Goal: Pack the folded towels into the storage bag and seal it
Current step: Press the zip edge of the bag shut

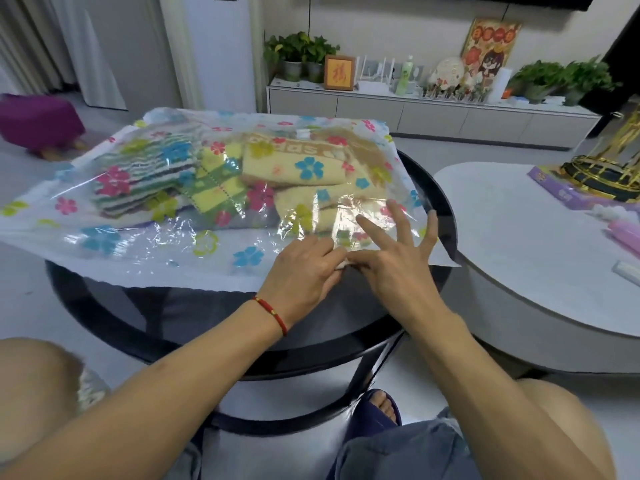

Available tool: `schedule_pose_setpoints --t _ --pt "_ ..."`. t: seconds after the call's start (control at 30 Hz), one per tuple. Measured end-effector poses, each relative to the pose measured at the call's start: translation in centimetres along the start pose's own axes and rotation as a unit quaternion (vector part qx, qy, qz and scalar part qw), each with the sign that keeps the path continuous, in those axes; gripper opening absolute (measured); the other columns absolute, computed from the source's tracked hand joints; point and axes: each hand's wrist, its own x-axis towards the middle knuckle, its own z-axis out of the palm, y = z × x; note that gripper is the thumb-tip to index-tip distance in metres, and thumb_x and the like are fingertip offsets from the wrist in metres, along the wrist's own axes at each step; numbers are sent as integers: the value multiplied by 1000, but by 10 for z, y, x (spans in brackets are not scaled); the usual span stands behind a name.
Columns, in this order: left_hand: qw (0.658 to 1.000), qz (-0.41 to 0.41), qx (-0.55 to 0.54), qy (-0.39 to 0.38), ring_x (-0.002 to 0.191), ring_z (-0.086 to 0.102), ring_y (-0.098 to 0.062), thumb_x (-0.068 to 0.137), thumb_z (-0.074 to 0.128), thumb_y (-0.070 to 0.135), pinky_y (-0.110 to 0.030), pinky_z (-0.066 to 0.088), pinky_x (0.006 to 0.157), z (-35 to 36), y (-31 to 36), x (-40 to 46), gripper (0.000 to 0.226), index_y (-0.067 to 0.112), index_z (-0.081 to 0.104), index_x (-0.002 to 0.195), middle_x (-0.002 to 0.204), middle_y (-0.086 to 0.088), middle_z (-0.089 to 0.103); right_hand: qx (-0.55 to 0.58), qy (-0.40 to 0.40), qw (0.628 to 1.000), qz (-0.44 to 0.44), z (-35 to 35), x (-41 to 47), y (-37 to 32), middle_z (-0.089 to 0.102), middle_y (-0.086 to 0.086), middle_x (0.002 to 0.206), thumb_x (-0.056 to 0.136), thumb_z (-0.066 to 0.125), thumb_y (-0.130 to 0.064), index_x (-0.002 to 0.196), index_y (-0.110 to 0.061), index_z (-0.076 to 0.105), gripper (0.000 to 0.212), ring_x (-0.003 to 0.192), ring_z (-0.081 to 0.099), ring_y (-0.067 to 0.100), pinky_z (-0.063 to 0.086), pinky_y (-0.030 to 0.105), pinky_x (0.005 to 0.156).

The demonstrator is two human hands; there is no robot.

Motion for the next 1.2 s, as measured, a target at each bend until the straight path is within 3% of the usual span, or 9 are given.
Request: schedule_pose_setpoints --t 0.13,0.3,0.5,0.63,0.77,0.87,0.97,1.1,1.2 --pt "1000 4 -4 -14 66 50 -30 81 73 11 -39 42 56 -11 -22 -11 19 8 54 75 74 -9 52 24 71 997 -2 8 -8 17 69 -4 136 85 82 -27 96 -33 83 13 143 44 45 19 79 110" --pt "998 2 48 -29 63 50 -30 83 73 16 -40 44 53 -37 -70 -50 16 9 60 78 74 -8 54 123 129 984 -20 20 -26 15 80 5 103 72 85 14 100 -11 83 38 95 75 35 64 45 71" --pt "999 23 47 -12 67 51 -29 85 69 15 -37 40 56 -47 -74 -54 10 10 61 88 79 -7 54 105 112 984 -86 32 7 -87 71 12 130 77 79 8 138 -7 64 65 116 69 38 56 53 98" --pt "998 33 39 -27 65 51 -30 82 72 13 -37 43 53 -57 -92 -59 12 10 61 86 78 -9 54 146 141 977 -65 41 15 -96 78 13 111 58 80 25 115 -6 77 65 97 76 38 62 52 83" --pt "998 28 53 -35 62 47 -29 84 69 13 -40 42 51 -68 -116 -82 14 9 57 79 74 -9 52 154 127 979 -33 42 -2 -81 77 13 119 64 67 36 116 -6 78 68 110 73 40 57 61 94" --pt "998 -7 66 -16 61 46 -29 86 65 13 -41 42 52 -82 -138 -109 14 9 57 76 74 -9 52 183 52 981 46 30 -8 -76 75 10 123 84 62 22 117 -14 79 52 117 70 36 54 55 102" --pt "996 -11 82 -23 62 49 -28 86 66 13 -39 42 52 -92 -145 -128 11 8 59 78 75 -8 54 107 -20 987 113 9 -2 -104 74 10 122 90 62 -1 122 -21 72 39 108 68 37 54 46 83" --pt "997 -22 67 5 64 50 -28 86 64 11 -37 39 54 -96 -139 -129 6 10 60 81 75 -8 54 63 -40 997 -36 11 32 -201 40 5 163 99 45 -9 157 -24 36 61 152 33 31 21 60 120" --pt "998 -31 58 5 66 51 -27 83 68 11 -37 40 55 -102 -147 -131 18 18 53 92 77 -7 54 118 -54 990 -53 18 48 -225 52 0 151 87 23 -1 148 -21 47 68 145 42 24 21 57 122"
